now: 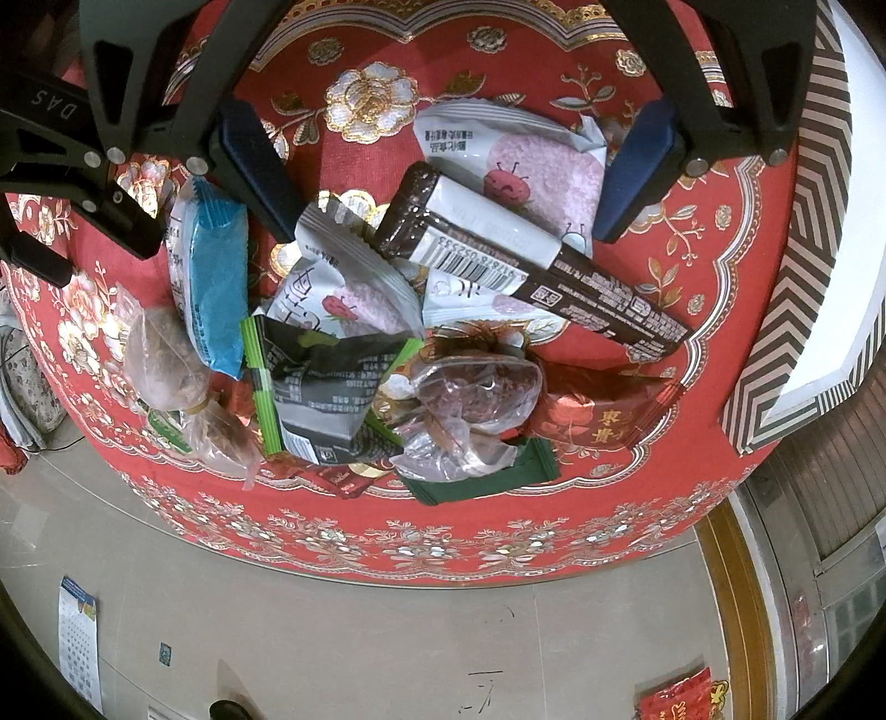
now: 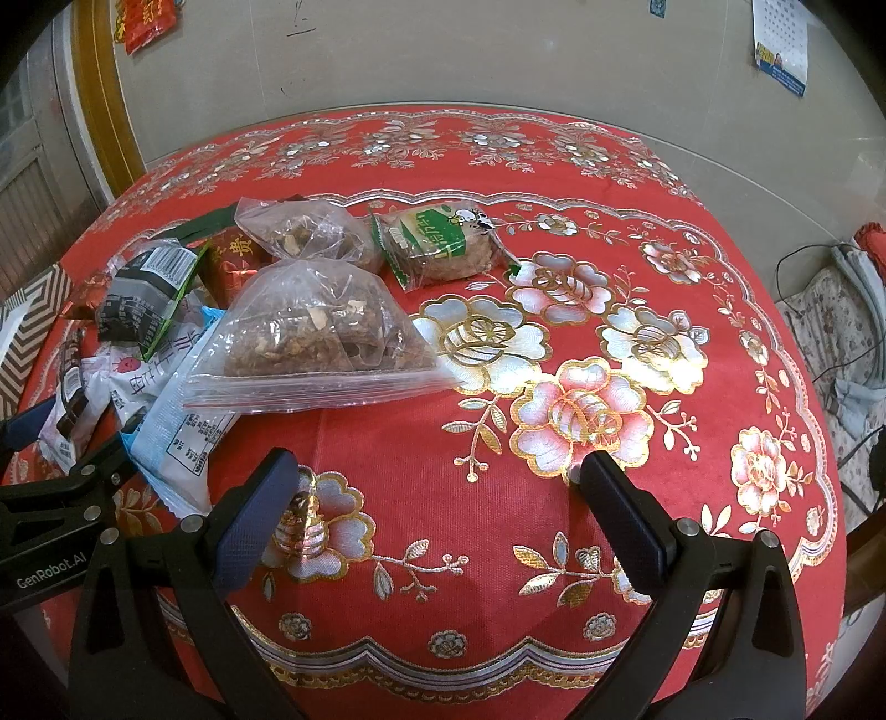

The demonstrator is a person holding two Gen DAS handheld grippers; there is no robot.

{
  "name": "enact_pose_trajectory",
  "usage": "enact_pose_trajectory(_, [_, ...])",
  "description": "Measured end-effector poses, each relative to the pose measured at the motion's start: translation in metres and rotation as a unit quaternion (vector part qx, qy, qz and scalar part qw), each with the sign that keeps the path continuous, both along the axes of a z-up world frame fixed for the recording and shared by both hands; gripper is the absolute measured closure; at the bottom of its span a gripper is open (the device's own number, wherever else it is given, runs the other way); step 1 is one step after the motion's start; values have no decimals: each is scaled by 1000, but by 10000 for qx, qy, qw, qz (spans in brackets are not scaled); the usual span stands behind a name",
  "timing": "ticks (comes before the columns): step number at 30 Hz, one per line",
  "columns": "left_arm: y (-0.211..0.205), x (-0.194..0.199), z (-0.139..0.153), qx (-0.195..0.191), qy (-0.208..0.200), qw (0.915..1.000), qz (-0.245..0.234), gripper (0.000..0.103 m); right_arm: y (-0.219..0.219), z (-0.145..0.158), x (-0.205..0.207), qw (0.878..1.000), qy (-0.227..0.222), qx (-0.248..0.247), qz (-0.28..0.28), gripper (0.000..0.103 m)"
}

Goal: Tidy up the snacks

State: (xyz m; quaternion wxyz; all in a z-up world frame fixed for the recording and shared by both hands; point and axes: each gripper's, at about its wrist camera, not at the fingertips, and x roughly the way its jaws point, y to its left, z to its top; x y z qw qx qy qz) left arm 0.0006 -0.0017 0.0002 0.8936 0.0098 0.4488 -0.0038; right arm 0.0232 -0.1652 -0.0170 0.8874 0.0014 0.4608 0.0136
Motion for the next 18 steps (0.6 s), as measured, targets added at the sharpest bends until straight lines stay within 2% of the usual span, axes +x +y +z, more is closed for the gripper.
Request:
enact_pose_trajectory(6, [0,-1,5,4,-1,10000,-1,0,0,1,-3,9997,75,-18,253,0])
enact_pose_trajectory(8, [0,-1,6,7,2,10000,-4,0,-1,0,-3,9994,137,23,314,4])
enact_pose_trajectory(13, [1,4,1,-17,213,9997,-111,0,-14,19,-9,9993,-22,253,263,5])
enact_pose_trajectory(16, [1,2,7,-208,312,9992,-149,0,-10,31,-9,9989,-123,220,384,5])
enact_pose_trajectory(18, [10,-1,20,-312,225,9992,-115,0,-4,39,-7,9985,-190,232,456,5])
